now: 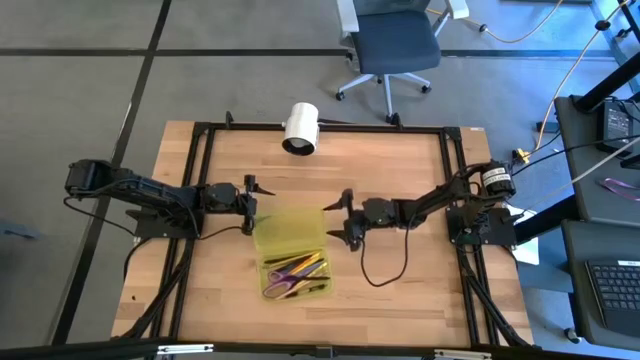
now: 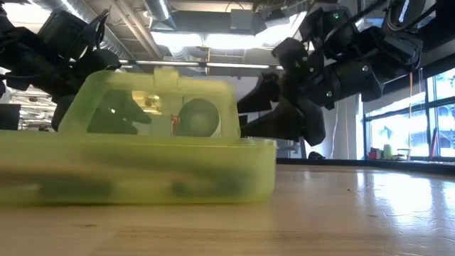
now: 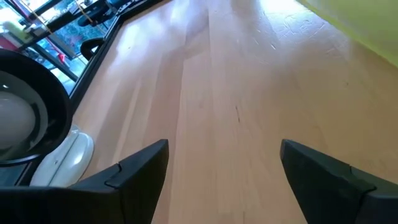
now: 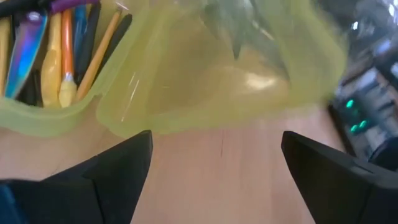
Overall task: Pick & place school supplies into a supply box
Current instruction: Close the yellow supply box
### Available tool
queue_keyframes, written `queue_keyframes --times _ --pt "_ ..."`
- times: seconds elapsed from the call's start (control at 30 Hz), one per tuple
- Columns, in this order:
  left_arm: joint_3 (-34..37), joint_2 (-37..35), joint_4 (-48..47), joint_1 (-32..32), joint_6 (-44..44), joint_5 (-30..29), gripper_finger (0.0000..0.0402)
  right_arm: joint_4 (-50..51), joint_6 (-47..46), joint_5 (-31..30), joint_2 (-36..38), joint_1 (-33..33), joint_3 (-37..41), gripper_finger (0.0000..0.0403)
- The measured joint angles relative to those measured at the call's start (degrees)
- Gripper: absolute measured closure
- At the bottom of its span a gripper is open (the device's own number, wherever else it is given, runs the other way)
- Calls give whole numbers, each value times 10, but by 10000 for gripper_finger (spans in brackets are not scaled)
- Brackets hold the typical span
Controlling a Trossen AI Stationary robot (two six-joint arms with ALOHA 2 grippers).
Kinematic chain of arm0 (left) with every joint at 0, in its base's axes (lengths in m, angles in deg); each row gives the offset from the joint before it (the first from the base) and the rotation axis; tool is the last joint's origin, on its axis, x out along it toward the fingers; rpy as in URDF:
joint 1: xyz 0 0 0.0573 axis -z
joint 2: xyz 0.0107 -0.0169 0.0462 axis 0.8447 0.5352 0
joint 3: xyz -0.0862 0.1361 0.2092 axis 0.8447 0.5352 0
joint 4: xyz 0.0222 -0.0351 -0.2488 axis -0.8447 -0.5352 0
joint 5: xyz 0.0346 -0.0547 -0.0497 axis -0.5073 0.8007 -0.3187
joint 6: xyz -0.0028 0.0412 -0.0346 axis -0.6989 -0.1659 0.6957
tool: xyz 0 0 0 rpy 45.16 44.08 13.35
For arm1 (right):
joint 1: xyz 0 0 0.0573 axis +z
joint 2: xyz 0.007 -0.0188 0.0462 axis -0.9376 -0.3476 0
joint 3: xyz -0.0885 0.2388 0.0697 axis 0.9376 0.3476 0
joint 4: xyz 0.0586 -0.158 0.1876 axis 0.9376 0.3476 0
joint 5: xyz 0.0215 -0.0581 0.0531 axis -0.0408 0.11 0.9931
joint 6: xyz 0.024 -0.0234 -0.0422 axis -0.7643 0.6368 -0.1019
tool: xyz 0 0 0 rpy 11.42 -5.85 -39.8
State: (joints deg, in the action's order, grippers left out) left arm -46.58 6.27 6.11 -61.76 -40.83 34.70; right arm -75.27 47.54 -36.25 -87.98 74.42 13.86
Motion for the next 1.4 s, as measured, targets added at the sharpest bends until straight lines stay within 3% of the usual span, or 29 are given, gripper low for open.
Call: queue_keyframes --times 0.2,0.57,0.83,1.03,1.17,1.33,1.4 --pt "-4 -7 -3 0 -3 0 100 -17 90 0 0 13 0 43" --pt "-52 -28 -22 20 23 39 100 -23 99 -2 0 16 0 43" --pt "-103 -28 -89 73 41 47 100 -23 93 -133 0 31 0 43" --pt "-127 -28 -100 104 65 46 100 -2 -46 -162 50 52 1 43" --pt "-128 -22 -102 114 88 46 100 110 -150 -161 125 61 1 43" --pt "-128 -9 -102 126 98 45 100 291 -348 -5 233 79 0 43" --pt "-128 -6 -99 128 98 45 100 323 -409 29 253 104 1 43"
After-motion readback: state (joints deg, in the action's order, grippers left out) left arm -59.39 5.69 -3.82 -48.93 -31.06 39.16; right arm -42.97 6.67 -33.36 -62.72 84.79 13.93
